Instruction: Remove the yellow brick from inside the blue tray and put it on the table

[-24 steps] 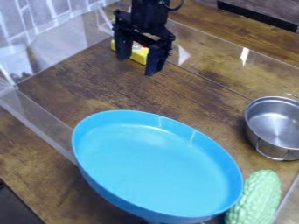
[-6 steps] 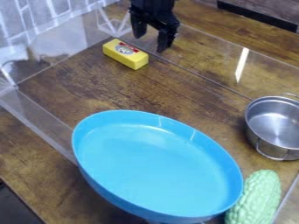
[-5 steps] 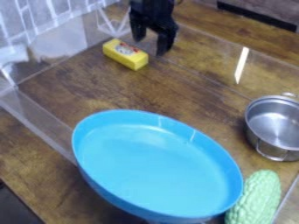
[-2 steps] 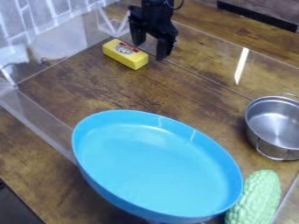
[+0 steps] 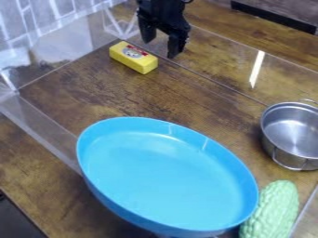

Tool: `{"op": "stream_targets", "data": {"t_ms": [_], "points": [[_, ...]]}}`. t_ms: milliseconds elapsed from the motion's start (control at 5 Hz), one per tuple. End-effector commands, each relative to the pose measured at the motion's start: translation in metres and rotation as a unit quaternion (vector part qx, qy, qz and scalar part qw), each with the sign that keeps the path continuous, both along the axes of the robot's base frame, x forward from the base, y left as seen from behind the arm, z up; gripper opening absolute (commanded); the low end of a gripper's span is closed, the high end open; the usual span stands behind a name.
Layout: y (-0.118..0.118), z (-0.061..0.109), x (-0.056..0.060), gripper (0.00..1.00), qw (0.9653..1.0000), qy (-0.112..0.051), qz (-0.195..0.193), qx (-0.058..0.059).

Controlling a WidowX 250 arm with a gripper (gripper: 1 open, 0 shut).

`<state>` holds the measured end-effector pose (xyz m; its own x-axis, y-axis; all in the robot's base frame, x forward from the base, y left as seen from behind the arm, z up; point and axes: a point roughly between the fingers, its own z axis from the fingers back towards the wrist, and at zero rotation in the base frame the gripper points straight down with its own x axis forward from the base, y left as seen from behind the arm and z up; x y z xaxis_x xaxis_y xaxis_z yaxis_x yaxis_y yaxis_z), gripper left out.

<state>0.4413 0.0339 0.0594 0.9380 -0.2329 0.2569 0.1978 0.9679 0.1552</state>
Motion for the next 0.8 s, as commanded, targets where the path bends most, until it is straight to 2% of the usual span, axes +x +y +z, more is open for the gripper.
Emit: {"op": "stream_targets", "data": {"t_ms": [0, 600], "points": [[-0.0025, 0.0442, 0.0067, 1.0, 0.9982, -0.059, -0.004, 0.0], [-0.0015, 0.0421, 0.0066, 1.0, 0.9976, -0.069, -0.004, -0.004]]}}
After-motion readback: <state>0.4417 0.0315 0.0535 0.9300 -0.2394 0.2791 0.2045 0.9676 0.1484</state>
